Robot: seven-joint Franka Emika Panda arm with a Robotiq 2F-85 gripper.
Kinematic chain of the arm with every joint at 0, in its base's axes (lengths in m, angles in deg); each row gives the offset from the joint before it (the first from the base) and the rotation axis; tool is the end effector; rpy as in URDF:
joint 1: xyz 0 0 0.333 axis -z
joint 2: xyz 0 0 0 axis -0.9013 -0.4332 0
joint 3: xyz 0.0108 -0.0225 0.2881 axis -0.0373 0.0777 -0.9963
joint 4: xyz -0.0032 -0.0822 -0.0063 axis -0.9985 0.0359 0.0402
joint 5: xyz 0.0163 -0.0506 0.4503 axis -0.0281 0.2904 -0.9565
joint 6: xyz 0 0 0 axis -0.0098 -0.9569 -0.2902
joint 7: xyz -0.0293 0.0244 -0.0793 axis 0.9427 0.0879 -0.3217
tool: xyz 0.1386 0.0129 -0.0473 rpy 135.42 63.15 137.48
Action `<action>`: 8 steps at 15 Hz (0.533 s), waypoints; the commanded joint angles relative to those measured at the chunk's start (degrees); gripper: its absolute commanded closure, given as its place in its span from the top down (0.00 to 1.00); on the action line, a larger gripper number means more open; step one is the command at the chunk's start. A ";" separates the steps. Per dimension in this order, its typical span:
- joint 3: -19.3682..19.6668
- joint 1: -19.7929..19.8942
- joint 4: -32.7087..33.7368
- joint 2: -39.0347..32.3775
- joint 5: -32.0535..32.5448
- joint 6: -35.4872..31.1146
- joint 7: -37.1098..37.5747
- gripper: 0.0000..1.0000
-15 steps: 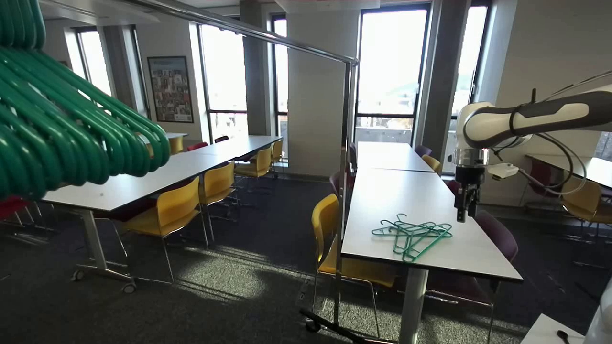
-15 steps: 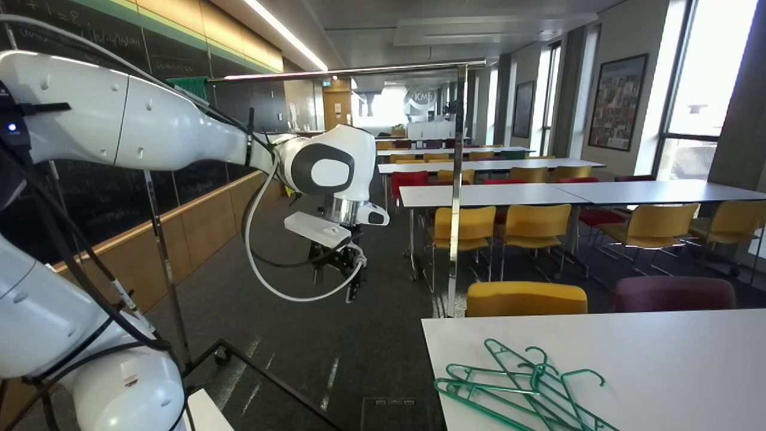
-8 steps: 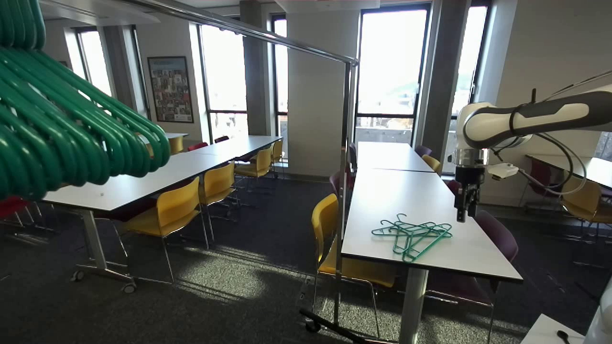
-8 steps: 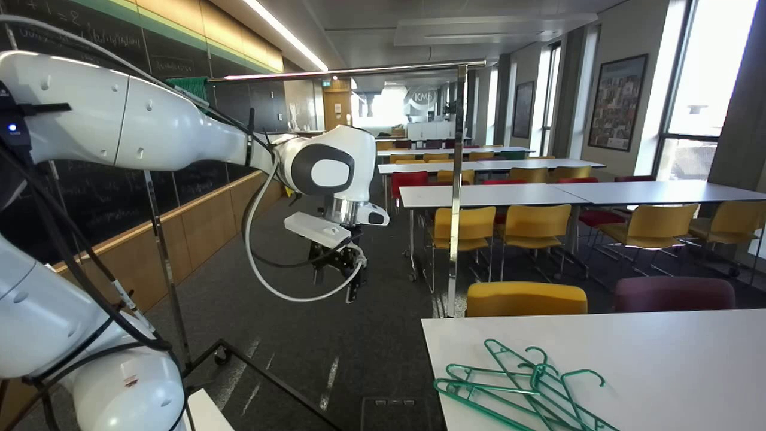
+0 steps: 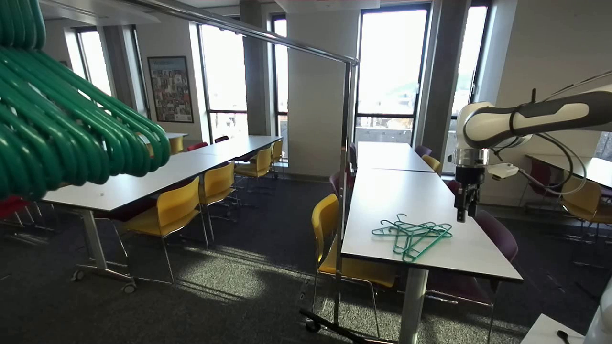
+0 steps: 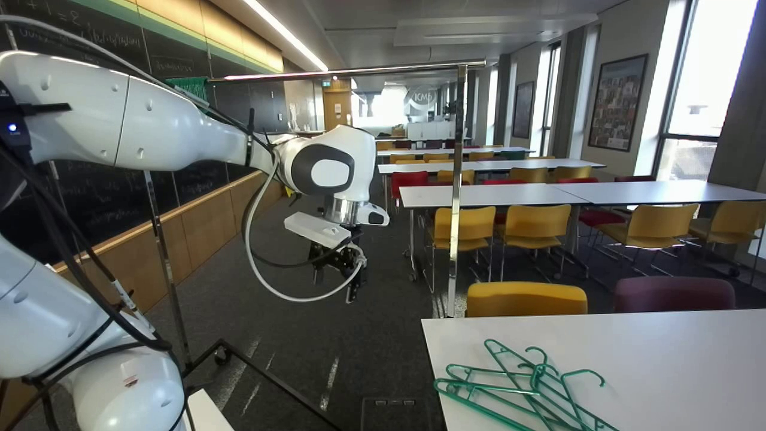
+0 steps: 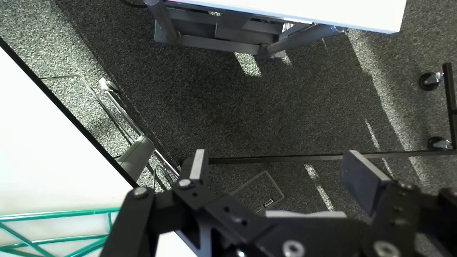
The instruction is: Lift the hanger on top and put it on the rail
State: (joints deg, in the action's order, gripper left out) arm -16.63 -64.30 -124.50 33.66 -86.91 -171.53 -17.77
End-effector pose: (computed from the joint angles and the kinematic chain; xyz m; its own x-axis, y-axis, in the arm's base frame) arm 0.4396 -0.0854 0.4023 0.9830 0.1264 -0.1330 0.1109 -0.9868 -0.1180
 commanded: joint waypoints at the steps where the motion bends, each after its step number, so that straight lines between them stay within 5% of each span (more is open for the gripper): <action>1: -0.97 1.13 0.09 -0.13 -0.44 0.09 -0.42 1.00; 8: 0.96 2.51 3.92 -6.22 0.75 -5.16 -2.54 1.00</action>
State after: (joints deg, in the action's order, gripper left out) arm -16.57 -63.44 -123.98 32.12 -86.64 -173.38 -17.87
